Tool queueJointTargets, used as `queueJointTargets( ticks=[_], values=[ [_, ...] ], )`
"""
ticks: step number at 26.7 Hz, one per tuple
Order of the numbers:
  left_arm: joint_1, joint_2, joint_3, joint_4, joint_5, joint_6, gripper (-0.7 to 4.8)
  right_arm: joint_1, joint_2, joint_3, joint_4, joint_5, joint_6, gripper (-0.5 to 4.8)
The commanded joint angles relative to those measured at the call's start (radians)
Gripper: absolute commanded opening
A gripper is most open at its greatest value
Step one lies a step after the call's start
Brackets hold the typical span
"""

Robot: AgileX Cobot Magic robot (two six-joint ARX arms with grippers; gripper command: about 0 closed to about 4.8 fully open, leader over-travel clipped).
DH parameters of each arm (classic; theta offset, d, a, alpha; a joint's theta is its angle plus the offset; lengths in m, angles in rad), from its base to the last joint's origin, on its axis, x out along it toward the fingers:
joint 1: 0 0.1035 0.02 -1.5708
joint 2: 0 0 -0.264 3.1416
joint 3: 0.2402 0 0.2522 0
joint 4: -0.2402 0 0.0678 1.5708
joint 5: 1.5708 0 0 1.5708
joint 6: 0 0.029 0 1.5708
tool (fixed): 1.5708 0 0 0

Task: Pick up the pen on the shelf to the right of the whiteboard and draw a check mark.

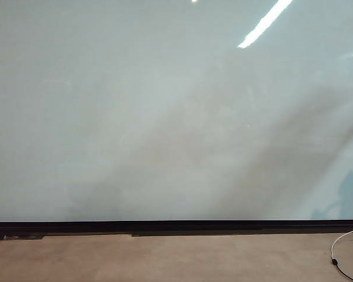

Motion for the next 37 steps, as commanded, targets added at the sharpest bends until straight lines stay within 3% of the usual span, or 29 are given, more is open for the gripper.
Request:
queueJointTargets(
  ticks=[1, 3, 5, 9, 14, 26, 37],
  values=[
    [0.000, 0.000, 0.003, 0.013, 0.001, 0.004, -0.05, 0.072, -0.168, -0.003, -0.226, 0.025, 0.010, -0.06],
    [0.000, 0.000, 0.003, 0.013, 0.000, 0.004, -0.04, 0.163, -0.293, -0.003, -0.360, 0.021, 0.055, -0.06],
    [0.000, 0.000, 0.003, 0.012, 0.000, 0.004, -0.04, 0.219, -0.319, -0.003, -0.388, 0.003, 0.100, -0.06],
    [0.000, 0.000, 0.003, 0.013, 0.000, 0.004, -0.05, 0.362, -0.300, -0.003, -0.376, -0.008, 0.207, -0.06],
    [0.000, 0.000, 0.003, 0.013, 0.000, 0.004, -0.04, 0.486, -0.217, -0.003, -0.285, -0.025, 0.240, -0.06],
    [0.000, 0.000, 0.003, 0.012, 0.000, 0.004, -0.05, 0.674, 0.261, 0.051, 0.198, -0.166, 0.427, -0.06],
    [0.000, 0.000, 0.003, 0.013, 0.000, 0.004, -0.04, 0.730, 0.487, 0.217, 0.251, -0.275, 0.438, -0.06]
  ],
)
